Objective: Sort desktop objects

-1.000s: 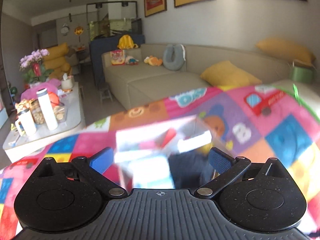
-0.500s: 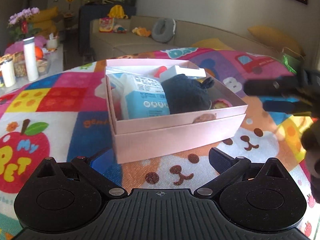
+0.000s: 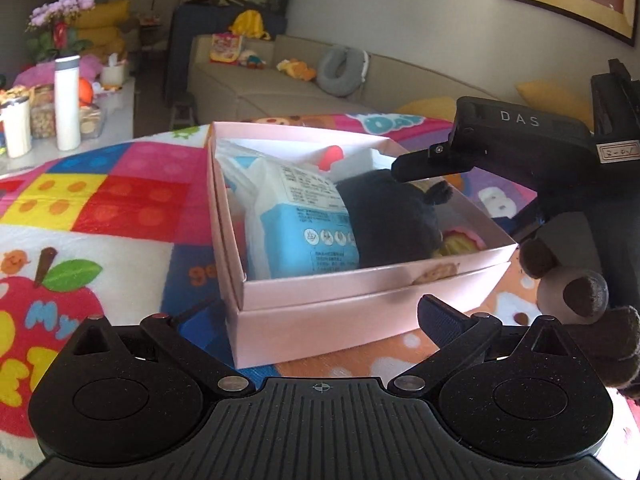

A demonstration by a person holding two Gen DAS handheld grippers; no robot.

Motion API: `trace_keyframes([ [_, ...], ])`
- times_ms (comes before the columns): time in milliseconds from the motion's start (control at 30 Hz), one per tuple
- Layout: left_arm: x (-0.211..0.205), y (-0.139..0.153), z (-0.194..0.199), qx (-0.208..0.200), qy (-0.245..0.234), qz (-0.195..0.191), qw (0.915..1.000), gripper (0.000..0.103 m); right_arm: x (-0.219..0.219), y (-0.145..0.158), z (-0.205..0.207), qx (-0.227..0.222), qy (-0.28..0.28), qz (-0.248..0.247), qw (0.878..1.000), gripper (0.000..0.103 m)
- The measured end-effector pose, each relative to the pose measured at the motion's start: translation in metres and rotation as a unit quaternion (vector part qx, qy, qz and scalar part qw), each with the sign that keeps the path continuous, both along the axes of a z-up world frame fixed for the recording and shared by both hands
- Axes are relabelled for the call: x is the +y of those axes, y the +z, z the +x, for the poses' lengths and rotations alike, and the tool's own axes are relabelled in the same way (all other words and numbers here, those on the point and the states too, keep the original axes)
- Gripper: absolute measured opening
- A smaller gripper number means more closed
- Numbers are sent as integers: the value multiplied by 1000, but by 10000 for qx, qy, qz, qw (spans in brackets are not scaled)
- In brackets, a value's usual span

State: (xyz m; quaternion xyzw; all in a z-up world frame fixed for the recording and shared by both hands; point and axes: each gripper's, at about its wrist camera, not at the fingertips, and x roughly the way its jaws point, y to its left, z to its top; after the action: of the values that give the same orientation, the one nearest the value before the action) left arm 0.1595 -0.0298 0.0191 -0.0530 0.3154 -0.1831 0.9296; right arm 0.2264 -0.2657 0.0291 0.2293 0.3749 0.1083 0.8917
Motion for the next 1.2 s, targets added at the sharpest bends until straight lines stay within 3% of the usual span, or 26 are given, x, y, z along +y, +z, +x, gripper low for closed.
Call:
trace_keyframes([
  [133, 9, 7, 7, 207, 367, -89, 9991, 103, 12, 5, 10, -140, 96, -25, 9999, 103],
  [200, 7, 10, -5, 205, 603, 137, 9979, 103, 11, 12, -4, -319, 44, -107, 9994, 103],
  [300, -2, 4, -27, 343, 1045, 548, 9924, 103, 6, 18, -43, -661, 20, -576, 9961, 103],
  [367, -8, -4, -37, 519, 951, 355, 9935, 103, 4, 15, -70, -812, 20, -1009, 9916, 103],
  [400, -13, -6, -43, 380, 1016, 372, 9934, 103, 5, 10, -83, -846, 49, -1283, 9881, 103],
  [433, -16, -6, -50, 207, 1195, 431, 9917, 103, 6, 5, -91, -821, 90, -1508, 9851, 103],
  [600, -31, -10, -57, 205, 1703, 699, 9827, 103, 12, -34, -105, -196, 316, -2487, 9679, 103],
  [667, -34, -13, -60, 198, 1782, 959, 9791, 103, 9, -38, -109, -286, 366, -2523, 9665, 103],
  [800, -36, -13, -58, 226, 1806, 1114, 9770, 103, 5, -41, -109, -489, 495, -2502, 9657, 103],
  [900, -37, -14, -59, 224, 1804, 1115, 9770, 103, 1, -44, -111, -674, 556, -2411, 9666, 103],
  [1200, -37, -14, -59, 223, 1806, 1120, 9769, 103, -12, -41, -118, -677, 560, -2472, 9650, 103],
])
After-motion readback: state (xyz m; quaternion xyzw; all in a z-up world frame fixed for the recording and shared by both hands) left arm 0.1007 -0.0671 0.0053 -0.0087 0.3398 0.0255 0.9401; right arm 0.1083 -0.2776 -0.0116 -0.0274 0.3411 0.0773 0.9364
